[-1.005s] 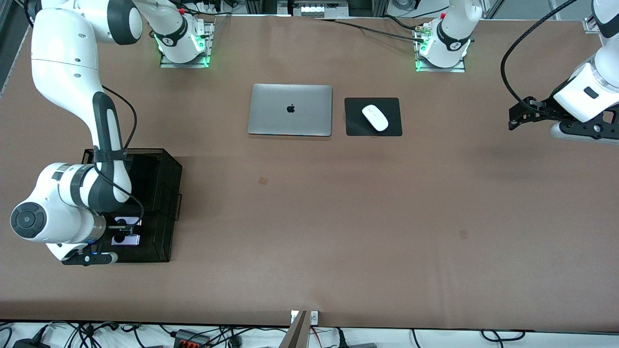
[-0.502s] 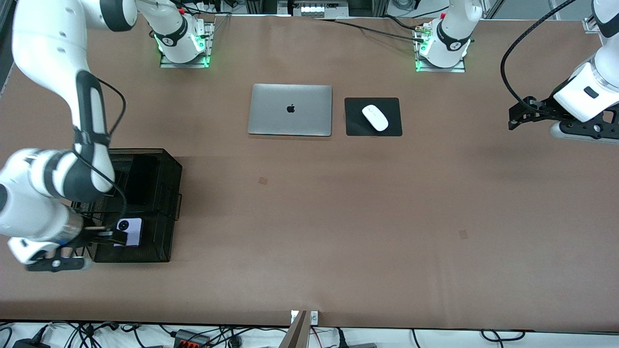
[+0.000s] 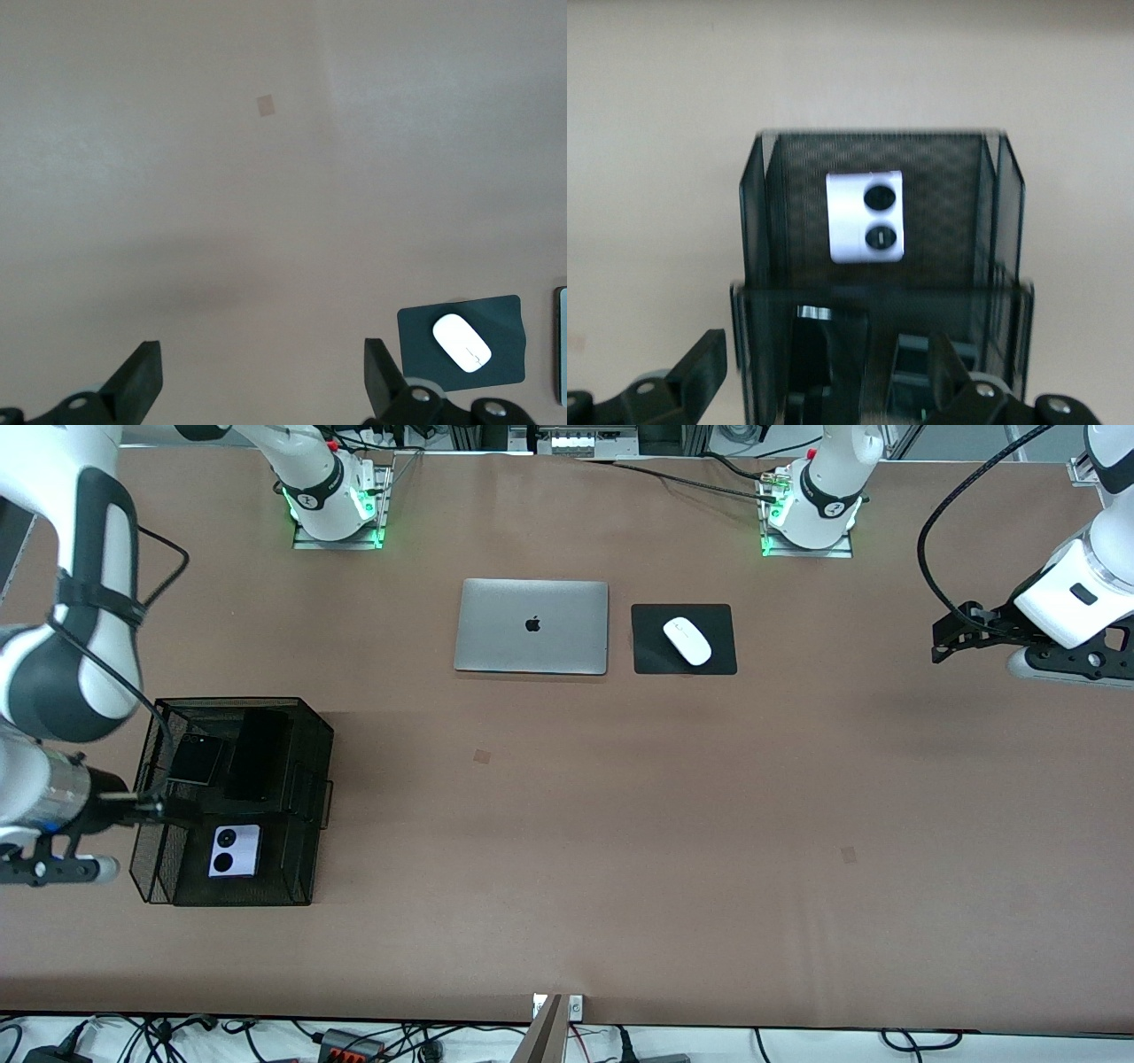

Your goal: Place phones with both arms

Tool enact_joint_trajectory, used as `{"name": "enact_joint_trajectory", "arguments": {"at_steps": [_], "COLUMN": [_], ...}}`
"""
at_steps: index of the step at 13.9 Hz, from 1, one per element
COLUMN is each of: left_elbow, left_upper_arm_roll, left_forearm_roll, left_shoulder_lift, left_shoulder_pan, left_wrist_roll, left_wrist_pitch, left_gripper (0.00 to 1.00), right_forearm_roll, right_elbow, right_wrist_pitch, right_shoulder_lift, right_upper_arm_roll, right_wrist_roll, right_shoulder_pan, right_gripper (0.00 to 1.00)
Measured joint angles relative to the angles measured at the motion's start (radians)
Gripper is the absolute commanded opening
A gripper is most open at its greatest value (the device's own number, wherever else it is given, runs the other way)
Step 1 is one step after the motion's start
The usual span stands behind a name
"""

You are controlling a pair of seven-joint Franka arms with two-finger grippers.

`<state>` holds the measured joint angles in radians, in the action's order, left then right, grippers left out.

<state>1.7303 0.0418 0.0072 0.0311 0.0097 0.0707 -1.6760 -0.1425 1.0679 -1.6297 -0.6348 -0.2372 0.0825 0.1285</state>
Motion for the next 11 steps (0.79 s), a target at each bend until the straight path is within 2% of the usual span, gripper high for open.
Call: {"name": "enact_joint_trajectory", "arguments": {"at_steps": [3,7,9,11], "left_elbow": [0.000,0.000,0.000,0.000], "left_upper_arm_roll": [0.000,0.000,0.000,0.000], "left_forearm_roll": [0.000,0.000,0.000,0.000], "left_shoulder_lift": [0.000,0.000,0.000,0.000], "left_shoulder_pan": [0.000,0.000,0.000,0.000], "left_wrist_roll": [0.000,0.000,0.000,0.000], "left_wrist_pitch": [0.000,0.001,0.002,0.008], "left_gripper": [1.00,1.00,1.00,1.00], "right_forearm_roll": [0.000,0.000,0.001,0.021], "right_elbow": [0.000,0.004,0.049,0.128], "right_wrist_pitch": [0.074,0.089,0.075,0.029], "right_shoulder_lift": [0.052,0.096,0.134,0.196], "right_upper_arm_roll": [-0.016,-0.018,-0.015,0.041], "right_wrist_roll": [-0.002,-0.005,-0.008,-0.008], "right_shoulder_pan": [-0.002,-0.004,-0.014,-0.075], "right_gripper": [1.00,1.00,1.00,1.00]}}
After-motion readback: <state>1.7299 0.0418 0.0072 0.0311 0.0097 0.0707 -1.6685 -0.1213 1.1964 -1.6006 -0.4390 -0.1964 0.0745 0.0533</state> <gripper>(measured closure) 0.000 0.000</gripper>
